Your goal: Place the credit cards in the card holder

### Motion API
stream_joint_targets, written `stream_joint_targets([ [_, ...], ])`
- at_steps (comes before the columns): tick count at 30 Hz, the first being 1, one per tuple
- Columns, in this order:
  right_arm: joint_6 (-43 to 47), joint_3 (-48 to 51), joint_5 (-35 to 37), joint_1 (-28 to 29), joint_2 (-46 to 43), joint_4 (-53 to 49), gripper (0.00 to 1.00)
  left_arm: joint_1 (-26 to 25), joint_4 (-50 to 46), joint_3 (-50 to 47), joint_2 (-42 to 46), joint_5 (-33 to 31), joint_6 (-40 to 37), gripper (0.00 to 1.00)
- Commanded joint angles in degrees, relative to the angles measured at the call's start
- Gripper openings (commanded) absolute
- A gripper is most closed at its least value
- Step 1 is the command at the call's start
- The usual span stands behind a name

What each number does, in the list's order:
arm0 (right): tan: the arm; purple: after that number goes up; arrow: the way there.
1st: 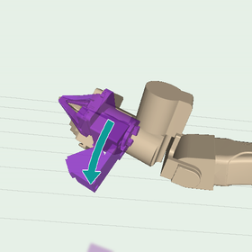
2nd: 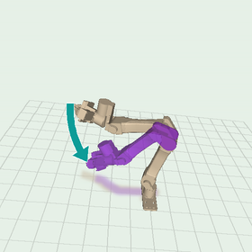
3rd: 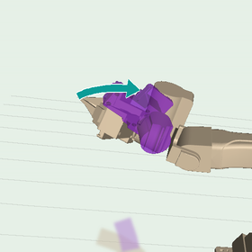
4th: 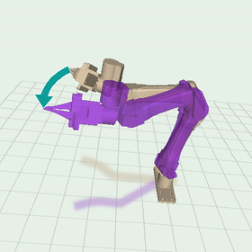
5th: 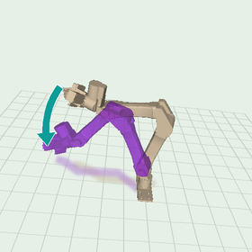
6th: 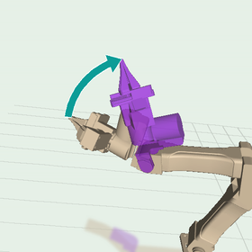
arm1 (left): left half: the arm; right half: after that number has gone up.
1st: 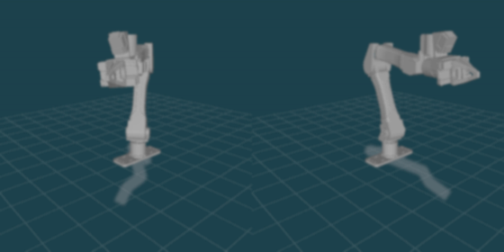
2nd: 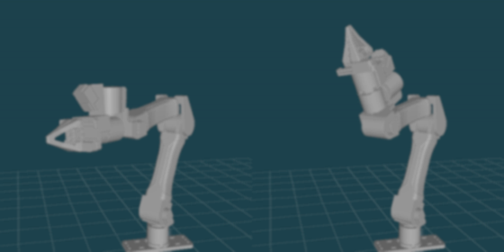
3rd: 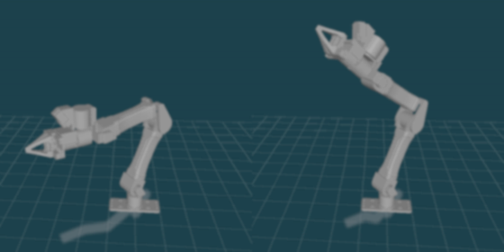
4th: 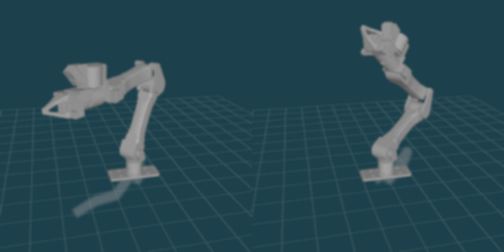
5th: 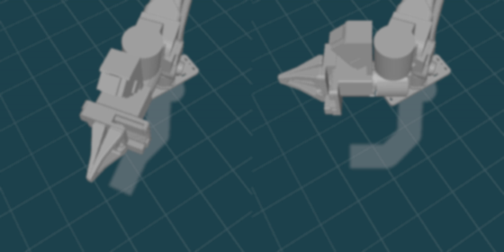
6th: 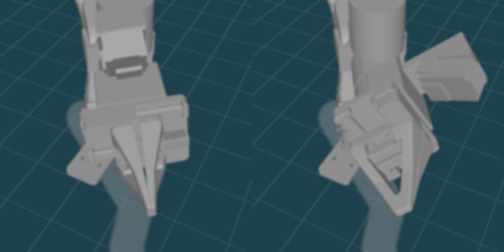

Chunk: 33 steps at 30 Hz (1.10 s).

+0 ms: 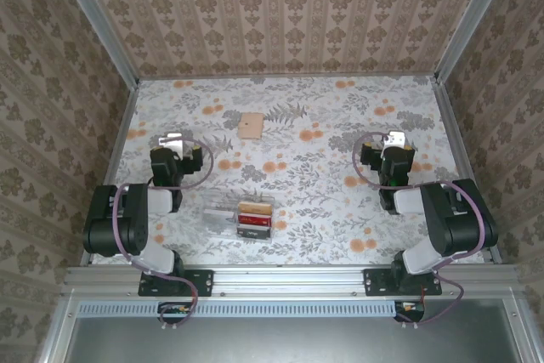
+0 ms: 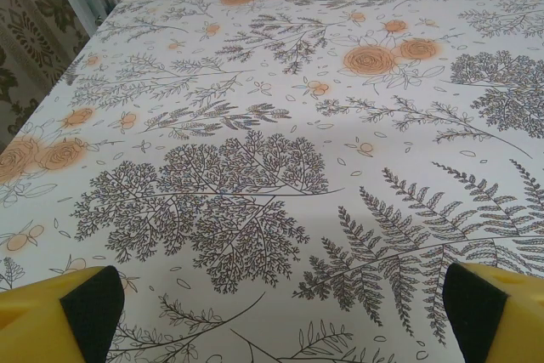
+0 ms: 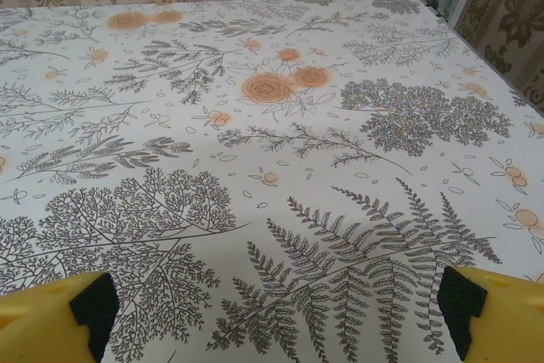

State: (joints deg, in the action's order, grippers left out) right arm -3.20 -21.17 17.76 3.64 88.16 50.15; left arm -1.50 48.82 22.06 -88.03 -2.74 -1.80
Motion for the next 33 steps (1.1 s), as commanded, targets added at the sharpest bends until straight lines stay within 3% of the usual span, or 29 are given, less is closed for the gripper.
stream_joint_targets([
  [1, -0.67, -0.79, -0.17, -0.06, -0.53, 1.62, 1.0, 0.26, -0.12, 1.23, 0.06, 0.85, -1.04, 1.0],
  [20, -0.77, -0.89, -0.48, -0.17, -0.53, 1.4, 1.0, 0.26, -0.13, 1.27, 0.07, 0.89, -1.01, 1.0],
  [26, 1.06, -0.92, -4.71, -0.12, -0.99, 1.08, 1.0, -0.08, 4.1, -1.58, 1.4, 0.35, -0.89, 1.0],
  [31, 2.53, -0.7, -7.22, 0.22, -6.13, -2.62, 0.99, 0.32, 0.78, -5.01, 11.89, -2.86, 1.41, 1.0],
  [33, 1.35, -4.9, -9.14, 0.41, -12.74, -16.4, 0.99, 0.59, -6.58, -4.61, 17.98, -4.01, 3.63, 1.0],
])
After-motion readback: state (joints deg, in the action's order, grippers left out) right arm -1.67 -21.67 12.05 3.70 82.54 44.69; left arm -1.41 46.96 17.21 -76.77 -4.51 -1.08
